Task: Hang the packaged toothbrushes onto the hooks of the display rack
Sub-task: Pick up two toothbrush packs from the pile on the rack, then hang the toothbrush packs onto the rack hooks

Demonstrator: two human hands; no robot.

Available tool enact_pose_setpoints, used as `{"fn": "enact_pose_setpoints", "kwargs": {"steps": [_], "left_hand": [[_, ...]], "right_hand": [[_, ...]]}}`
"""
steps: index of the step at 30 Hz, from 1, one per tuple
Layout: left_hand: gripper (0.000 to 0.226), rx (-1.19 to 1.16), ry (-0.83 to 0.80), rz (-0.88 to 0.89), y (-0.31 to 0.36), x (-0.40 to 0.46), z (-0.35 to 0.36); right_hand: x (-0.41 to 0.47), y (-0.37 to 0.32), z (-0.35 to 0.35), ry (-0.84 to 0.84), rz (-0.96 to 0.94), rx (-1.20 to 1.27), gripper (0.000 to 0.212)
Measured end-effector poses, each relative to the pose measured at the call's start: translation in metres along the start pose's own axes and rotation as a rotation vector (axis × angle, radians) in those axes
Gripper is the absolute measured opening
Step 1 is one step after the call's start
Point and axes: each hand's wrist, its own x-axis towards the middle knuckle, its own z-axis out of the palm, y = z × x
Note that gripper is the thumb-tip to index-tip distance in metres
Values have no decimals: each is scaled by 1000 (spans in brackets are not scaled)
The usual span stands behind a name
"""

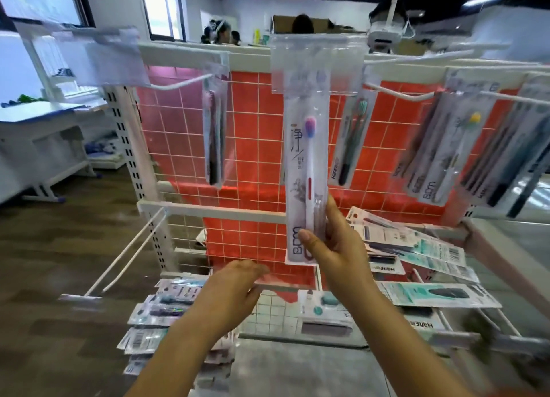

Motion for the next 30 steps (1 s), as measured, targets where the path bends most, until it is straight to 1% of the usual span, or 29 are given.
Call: {"fn": "enact_pose_setpoints", "kwargs": {"steps": [3,6,9,13,17,22,26,30], "left_hand": [[37,-1,24,25,-7,-1,-1],[38,-8,37,38,-11,-1,-2],[38,-24,34,45,-10,-2,-1],[38,-37,-27,60,-5,-6,3],[39,43,-87,86,-1,-9,10],[39,57,-97,108,5,-12,11],[39,50,-103,109,6,-13,14],[39,38,-117,103,10,-13,17]], "right_hand": [[19,5,0,46,56,-57,71],[45,11,-1,76,90,-64,64],[75,23,-3,137,125,-69,66],[107,36,-6,122,151,-111,67],[121,42,-6,122,190,-141,70],[117,35,-8,75,198,-263,73],[94,41,-13,54,255,-361,71],[58,57,-30,63,352,-365,51]]}}
